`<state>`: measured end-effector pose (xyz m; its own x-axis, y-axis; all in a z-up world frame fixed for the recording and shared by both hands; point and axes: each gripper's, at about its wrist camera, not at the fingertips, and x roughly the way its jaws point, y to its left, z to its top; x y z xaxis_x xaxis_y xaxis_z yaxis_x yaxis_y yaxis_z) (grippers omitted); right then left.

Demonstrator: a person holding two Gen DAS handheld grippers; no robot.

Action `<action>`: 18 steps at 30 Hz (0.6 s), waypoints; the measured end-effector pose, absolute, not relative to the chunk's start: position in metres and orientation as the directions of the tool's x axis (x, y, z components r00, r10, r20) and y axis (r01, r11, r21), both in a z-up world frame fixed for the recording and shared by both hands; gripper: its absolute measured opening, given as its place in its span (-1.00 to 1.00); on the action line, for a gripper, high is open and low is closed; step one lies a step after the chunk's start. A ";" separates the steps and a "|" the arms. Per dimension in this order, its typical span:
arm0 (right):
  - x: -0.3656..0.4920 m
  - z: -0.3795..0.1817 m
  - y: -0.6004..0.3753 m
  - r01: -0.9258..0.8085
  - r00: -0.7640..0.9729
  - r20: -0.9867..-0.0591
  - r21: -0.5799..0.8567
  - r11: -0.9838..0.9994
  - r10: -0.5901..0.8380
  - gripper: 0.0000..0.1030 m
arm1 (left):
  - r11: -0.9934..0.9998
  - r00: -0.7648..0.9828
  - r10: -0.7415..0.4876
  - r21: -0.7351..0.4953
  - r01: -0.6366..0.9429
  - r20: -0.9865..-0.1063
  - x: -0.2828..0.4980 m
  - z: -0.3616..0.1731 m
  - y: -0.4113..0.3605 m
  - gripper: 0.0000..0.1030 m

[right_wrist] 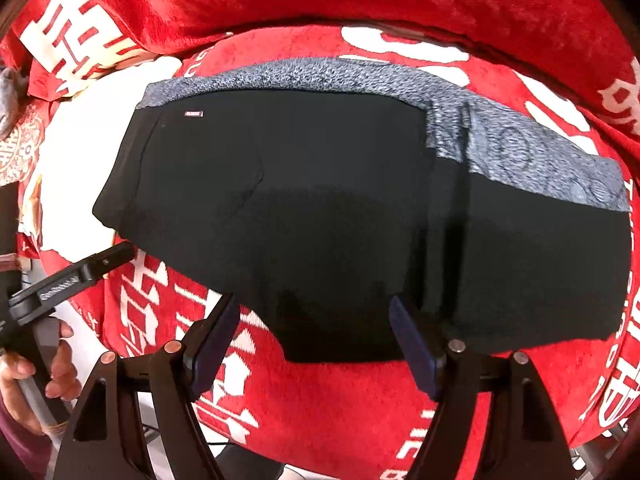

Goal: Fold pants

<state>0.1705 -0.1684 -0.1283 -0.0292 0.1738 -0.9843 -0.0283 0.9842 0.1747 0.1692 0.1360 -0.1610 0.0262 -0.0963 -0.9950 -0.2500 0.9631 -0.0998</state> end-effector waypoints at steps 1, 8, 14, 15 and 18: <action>0.171 -0.132 -0.168 -0.022 -0.038 -0.984 0.175 0.984 0.174 0.55 | 0.967 0.026 -0.095 -0.098 -0.237 -0.995 0.172 -0.162 0.136 0.68; 0.167 -0.146 -0.171 0.010 -0.060 -0.982 0.178 0.984 0.178 0.56 | 0.927 0.045 -0.219 -0.222 -0.303 -0.975 0.188 -0.174 0.161 0.68; 0.167 -0.147 -0.170 -0.012 -0.063 -0.983 0.172 0.985 0.171 0.58 | 0.815 0.117 -0.415 -0.425 -0.394 -0.902 0.188 -0.186 0.198 0.68; 0.167 -0.147 -0.169 -0.009 -0.062 -0.983 0.174 0.985 0.173 0.58 | 0.795 0.128 -0.447 -0.459 -0.396 -0.885 0.189 -0.188 0.200 0.68; 0.168 -0.147 -0.170 -0.002 -0.060 -0.982 0.177 0.984 0.177 0.58 | 0.757 0.159 -0.510 -0.529 -0.384 -0.845 0.193 -0.193 0.203 0.68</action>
